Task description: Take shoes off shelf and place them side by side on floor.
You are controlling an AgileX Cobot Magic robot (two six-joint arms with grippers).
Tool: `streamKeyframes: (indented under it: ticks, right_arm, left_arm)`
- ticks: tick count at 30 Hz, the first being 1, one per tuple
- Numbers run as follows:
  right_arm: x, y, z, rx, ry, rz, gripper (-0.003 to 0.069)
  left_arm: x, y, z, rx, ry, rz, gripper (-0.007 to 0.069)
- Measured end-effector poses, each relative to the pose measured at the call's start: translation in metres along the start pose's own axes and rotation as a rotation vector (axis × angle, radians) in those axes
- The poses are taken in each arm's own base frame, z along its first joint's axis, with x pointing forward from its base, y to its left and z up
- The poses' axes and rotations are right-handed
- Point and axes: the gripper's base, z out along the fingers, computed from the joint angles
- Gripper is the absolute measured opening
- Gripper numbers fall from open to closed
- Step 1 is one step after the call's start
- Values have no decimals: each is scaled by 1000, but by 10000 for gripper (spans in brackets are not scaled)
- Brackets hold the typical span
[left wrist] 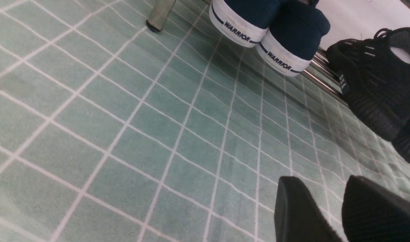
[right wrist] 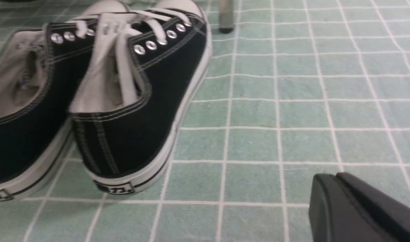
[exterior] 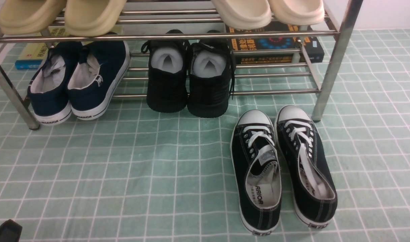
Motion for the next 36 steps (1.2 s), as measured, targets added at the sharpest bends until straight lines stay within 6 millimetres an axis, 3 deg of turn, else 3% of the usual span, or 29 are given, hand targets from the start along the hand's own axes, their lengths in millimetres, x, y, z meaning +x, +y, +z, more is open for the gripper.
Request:
streamKeyframes:
  ticks: [17,36]
  right_arm:
    - [-1,-6,-5,110,-32,37,40]
    - [-1,-6,-5,110,-32,37,61]
  left_arm:
    - [-3,13,-1,-153,-4,426,242]
    - [-1,18,-2,-202,10,209,242]
